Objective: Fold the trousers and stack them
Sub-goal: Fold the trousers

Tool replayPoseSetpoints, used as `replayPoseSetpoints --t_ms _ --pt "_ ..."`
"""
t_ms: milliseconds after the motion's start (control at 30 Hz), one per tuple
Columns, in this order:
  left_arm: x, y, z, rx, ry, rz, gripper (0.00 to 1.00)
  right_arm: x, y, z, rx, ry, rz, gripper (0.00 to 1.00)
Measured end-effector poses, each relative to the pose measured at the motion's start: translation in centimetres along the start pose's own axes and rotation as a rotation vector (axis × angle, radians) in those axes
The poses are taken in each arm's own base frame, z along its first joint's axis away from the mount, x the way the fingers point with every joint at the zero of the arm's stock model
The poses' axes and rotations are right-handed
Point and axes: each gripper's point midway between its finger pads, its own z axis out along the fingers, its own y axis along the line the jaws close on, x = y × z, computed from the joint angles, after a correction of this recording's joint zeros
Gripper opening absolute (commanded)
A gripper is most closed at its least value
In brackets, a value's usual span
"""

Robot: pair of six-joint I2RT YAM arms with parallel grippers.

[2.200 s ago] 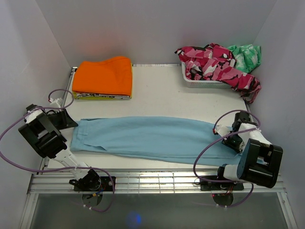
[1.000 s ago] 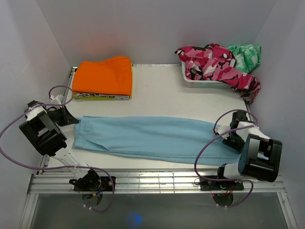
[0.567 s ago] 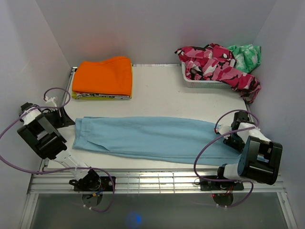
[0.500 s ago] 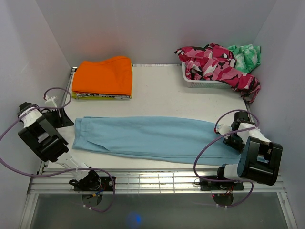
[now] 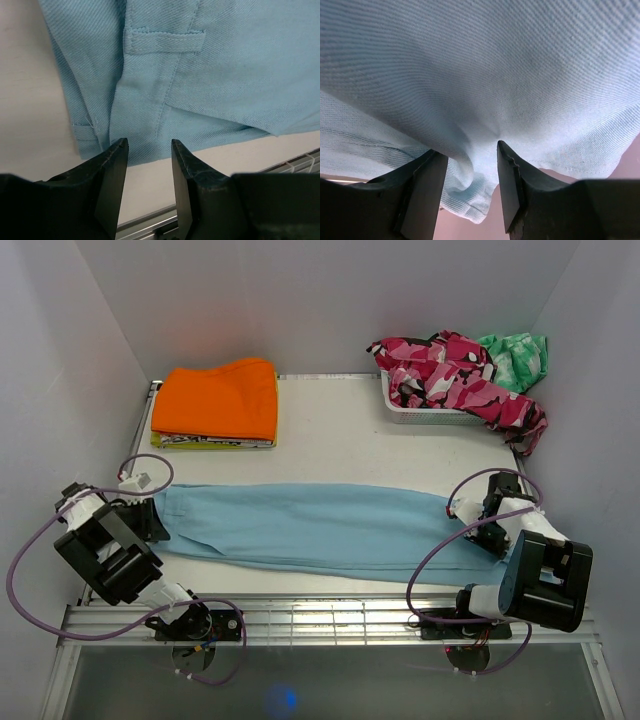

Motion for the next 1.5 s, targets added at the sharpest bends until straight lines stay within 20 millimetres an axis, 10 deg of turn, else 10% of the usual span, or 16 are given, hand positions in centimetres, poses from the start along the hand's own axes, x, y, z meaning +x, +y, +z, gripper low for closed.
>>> replayPoseSetpoints --t_ms 533,833,1233,1500 --pt "-0.4 2.4 0.4 -0.105 -0.013 -0.032 0.44 -0.2 0.0 0.0 -0.001 -0.006 0.002 0.51" --pt "0.1 2.5 1.1 -0.086 0.013 -0.055 0.23 -0.2 0.0 0.0 -0.001 -0.006 0.002 0.51" --pt "1.0 2.7 1.8 -0.074 0.054 -0.1 0.45 -0.2 0.0 0.0 0.0 -0.005 0.0 0.51" --pt "1.0 2.7 1.7 -0.076 0.055 -0.095 0.0 -0.2 0.0 0.0 -0.001 -0.005 -0.001 0.51"
